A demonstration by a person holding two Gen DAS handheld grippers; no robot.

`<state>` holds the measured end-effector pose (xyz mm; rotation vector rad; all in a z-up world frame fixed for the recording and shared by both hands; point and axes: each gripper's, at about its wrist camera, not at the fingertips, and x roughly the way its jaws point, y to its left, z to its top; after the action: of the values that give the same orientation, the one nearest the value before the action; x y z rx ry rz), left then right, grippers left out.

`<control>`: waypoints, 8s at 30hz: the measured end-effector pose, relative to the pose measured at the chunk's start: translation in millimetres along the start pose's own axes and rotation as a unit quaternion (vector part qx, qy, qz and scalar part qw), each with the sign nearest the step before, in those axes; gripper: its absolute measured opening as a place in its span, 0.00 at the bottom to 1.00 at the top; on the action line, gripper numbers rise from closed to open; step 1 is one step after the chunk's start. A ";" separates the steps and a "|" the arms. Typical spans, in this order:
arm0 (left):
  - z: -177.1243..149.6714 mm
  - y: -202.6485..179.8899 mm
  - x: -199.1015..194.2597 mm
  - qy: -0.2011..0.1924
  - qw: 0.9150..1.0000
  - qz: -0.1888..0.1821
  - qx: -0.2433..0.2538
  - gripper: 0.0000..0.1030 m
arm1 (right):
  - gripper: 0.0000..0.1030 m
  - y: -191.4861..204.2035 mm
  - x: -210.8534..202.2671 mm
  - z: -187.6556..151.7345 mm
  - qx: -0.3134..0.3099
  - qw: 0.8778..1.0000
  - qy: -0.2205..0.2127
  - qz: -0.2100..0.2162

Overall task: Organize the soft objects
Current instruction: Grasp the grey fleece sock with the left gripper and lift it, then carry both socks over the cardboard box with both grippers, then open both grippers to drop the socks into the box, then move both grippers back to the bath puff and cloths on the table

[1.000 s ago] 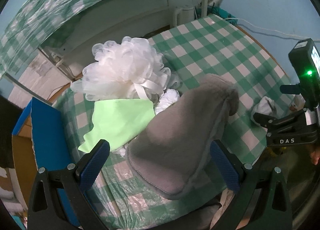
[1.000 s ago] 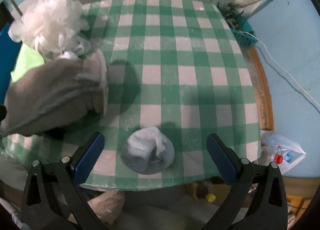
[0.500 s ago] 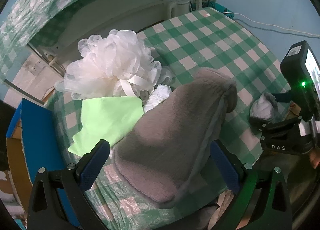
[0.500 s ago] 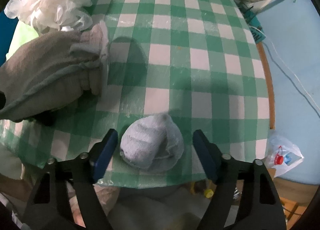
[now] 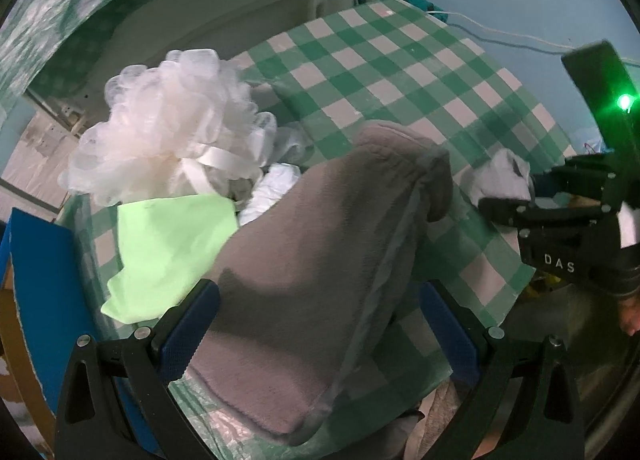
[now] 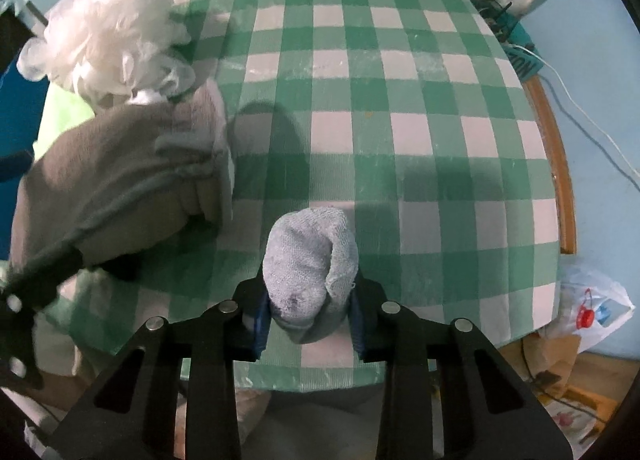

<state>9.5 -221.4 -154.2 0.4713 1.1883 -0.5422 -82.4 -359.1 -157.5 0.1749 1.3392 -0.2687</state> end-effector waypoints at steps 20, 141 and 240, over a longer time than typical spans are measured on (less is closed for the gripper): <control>10.6 -4.5 16.5 -0.020 0.999 0.042 0.008 0.50 | 0.29 -10.3 -5.6 0.3 0.014 1.000 -0.016 0.021; -161.5 249.5 -182.6 -0.192 0.928 0.207 -0.244 0.10 | 0.29 351.5 -128.6 56.9 -0.300 0.934 -0.169 0.092; -89.6 161.6 -94.1 -0.107 0.963 0.206 -0.137 0.74 | 0.75 169.2 -64.7 54.8 -0.155 0.982 -0.098 0.037</control>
<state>18.5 -27.0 -82.5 0.3945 0.9050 -0.0635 4.8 -206.7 -87.1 -0.0627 1.1593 -0.0108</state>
